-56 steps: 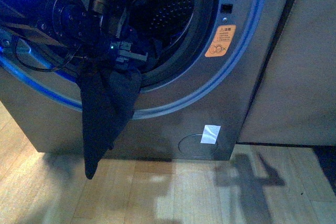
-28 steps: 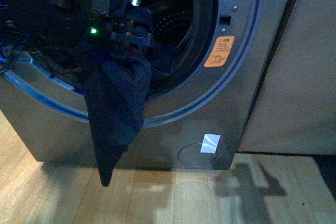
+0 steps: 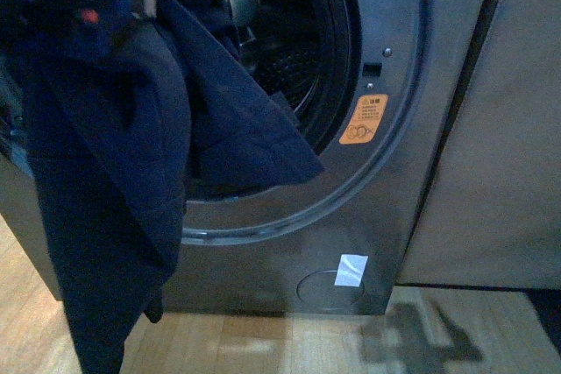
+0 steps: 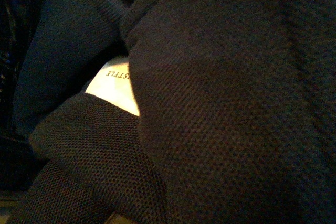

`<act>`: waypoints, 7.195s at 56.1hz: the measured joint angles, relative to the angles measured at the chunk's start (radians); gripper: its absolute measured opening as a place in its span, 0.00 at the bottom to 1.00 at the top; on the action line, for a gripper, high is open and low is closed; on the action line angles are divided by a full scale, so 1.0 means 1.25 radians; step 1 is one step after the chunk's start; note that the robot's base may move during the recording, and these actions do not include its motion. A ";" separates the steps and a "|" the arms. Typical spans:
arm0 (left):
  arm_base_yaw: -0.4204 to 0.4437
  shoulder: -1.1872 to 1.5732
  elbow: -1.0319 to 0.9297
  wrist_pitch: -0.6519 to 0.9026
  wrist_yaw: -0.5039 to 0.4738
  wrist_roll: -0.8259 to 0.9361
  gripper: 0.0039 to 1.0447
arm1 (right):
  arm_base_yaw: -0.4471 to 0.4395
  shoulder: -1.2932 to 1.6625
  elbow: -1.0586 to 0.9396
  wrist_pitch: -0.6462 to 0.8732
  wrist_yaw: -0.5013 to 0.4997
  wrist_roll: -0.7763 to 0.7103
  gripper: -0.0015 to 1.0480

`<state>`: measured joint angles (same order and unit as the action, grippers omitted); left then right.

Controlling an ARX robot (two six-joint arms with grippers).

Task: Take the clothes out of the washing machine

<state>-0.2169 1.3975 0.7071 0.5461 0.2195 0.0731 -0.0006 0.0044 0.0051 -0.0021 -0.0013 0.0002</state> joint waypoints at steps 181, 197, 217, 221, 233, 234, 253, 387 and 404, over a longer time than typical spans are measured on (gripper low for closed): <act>-0.383 0.490 1.743 -0.919 -0.069 0.027 0.16 | 0.005 0.699 0.724 0.566 -0.260 -0.108 0.93; -0.383 0.490 1.743 -0.919 -0.069 0.027 0.16 | -0.183 0.809 0.765 0.608 -0.506 0.146 0.93; -0.383 0.490 1.743 -0.919 -0.069 0.027 0.16 | -0.142 0.918 0.774 0.696 -0.739 0.548 0.93; -0.383 0.490 1.743 -0.919 -0.069 0.027 0.16 | -0.121 0.923 0.774 0.696 -0.730 0.586 0.93; -0.383 0.490 1.743 -0.919 -0.069 0.027 0.16 | -0.051 0.894 0.757 0.700 -0.715 0.636 0.93; -0.383 0.490 1.743 -0.919 -0.069 0.027 0.16 | -0.046 0.890 0.754 0.699 -0.715 0.636 0.93; -0.383 0.490 1.743 -0.919 -0.069 0.027 0.16 | 0.071 0.793 0.720 0.691 -0.696 0.665 0.93; -0.383 0.489 1.745 -0.918 -0.069 0.028 0.98 | -0.350 0.979 1.010 0.602 -0.170 0.114 0.05; -0.383 0.489 1.746 -0.918 -0.069 0.026 0.98 | -0.659 0.985 0.953 0.647 -0.370 0.204 0.05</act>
<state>-0.6960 2.0087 2.8895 -0.6014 0.1333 0.1051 -0.8249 1.2350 1.1965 0.8066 -0.4637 0.2546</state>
